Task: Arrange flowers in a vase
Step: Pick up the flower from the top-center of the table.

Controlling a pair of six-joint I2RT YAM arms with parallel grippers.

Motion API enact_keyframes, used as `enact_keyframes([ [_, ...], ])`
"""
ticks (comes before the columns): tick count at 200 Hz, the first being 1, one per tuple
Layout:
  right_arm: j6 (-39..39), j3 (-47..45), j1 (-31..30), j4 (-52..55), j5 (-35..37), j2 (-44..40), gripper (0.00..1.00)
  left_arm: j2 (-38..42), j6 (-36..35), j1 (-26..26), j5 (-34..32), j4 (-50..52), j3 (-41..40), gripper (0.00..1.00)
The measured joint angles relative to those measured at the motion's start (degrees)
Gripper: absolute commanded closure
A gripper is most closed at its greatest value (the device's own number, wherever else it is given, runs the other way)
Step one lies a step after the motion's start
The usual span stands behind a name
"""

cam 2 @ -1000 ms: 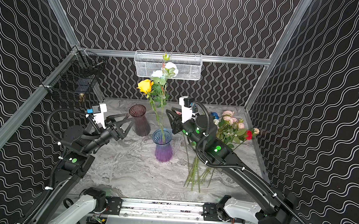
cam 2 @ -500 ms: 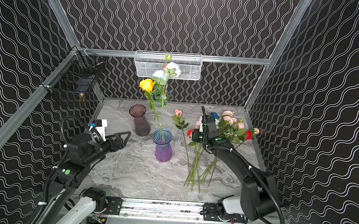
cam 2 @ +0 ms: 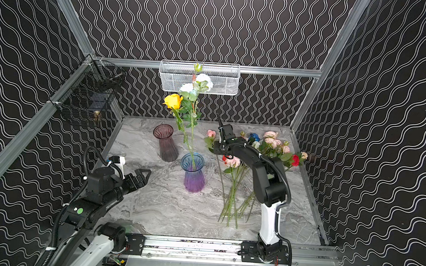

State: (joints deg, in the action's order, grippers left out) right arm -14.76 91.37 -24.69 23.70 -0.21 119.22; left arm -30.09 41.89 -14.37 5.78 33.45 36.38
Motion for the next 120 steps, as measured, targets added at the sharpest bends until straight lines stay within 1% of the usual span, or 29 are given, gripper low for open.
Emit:
enact_keyframes([
  [16,0.90,3.06,0.00,1.90,0.70,2.86,0.63,-0.09,1.27,0.00,0.52,-0.46,-1.57,0.02],
  [37,1.99,3.50,0.07,3.02,0.74,4.52,0.68,-0.44,3.02,0.00,2.75,-0.94,-3.65,0.02],
  [65,2.45,3.45,0.02,3.80,-1.22,6.67,0.69,-0.87,4.44,0.00,5.86,-2.08,-5.68,0.02],
  [90,3.30,3.02,-1.55,4.15,-2.29,7.23,0.70,-1.07,4.66,0.00,7.45,-2.95,-6.80,0.02],
  [106,3.50,2.89,-2.10,3.96,-3.65,7.37,0.78,-1.31,4.66,0.00,8.09,-3.32,-6.97,0.02],
  [120,3.43,2.91,-1.90,3.87,-3.43,7.43,0.85,-1.55,4.66,0.00,8.41,-3.80,-6.97,0.02],
])
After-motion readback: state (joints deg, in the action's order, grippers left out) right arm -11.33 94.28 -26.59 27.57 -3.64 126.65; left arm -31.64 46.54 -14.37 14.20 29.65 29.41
